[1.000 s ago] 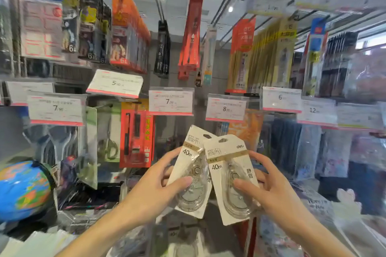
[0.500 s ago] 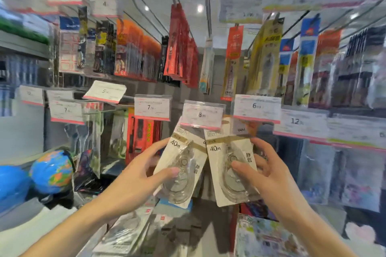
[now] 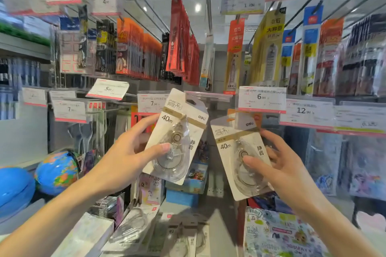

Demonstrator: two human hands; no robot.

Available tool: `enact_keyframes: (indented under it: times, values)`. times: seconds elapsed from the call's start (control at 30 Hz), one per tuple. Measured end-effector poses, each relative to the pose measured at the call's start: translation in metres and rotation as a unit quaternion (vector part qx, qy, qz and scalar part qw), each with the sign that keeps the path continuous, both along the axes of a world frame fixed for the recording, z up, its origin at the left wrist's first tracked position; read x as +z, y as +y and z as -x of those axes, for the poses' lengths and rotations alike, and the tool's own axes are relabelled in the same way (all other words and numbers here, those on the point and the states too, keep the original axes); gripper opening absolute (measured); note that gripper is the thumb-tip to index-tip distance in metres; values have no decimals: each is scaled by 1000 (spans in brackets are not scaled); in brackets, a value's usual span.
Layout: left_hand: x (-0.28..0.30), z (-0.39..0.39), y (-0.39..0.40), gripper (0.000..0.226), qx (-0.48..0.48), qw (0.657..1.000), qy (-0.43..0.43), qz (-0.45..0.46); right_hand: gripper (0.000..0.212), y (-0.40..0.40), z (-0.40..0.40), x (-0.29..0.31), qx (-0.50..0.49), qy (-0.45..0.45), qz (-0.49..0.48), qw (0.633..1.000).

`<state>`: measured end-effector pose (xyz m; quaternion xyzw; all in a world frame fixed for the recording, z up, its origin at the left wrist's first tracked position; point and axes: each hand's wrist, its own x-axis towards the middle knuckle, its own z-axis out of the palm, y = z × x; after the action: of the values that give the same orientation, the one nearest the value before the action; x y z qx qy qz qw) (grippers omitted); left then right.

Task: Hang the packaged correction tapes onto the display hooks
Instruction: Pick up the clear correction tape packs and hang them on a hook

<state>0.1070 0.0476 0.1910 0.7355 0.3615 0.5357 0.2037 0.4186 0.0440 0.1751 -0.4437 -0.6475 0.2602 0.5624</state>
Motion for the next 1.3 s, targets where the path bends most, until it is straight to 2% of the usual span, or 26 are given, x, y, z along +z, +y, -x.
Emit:
enact_keyframes:
  times: [0.13, 0.3, 0.5, 0.77, 0.83, 0.9, 1.13, 1.3]
  values:
    - [4, 6, 2, 57, 8, 1000, 6, -10, 50, 14, 11, -2, -2, -36, -7, 999]
    - [6, 12, 6, 59, -2, 1000, -6, -10, 42, 37, 37, 0, -24, -35, -4, 999]
    - [3, 14, 9, 60, -13, 1000, -9, -4, 72, 50, 53, -3, -35, -14, -14, 999]
    - [1, 13, 16, 59, -15, 1000, -14, 1, 76, 54, 66, -2, -45, 0, -15, 999]
    - [-1, 14, 17, 58, -12, 1000, -10, 2, 69, 54, 69, -3, -61, -8, -15, 998]
    - [-2, 14, 19, 58, -9, 1000, -8, 3, 65, 55, 70, -5, -75, -23, -22, 997]
    - [-10, 17, 29, 66, -16, 999, -26, 12, 80, 55, 77, -3, -135, -149, -64, 977]
    - [-17, 17, 38, 67, -8, 999, -35, 21, 68, 75, 80, -4, -197, -233, -67, 950]
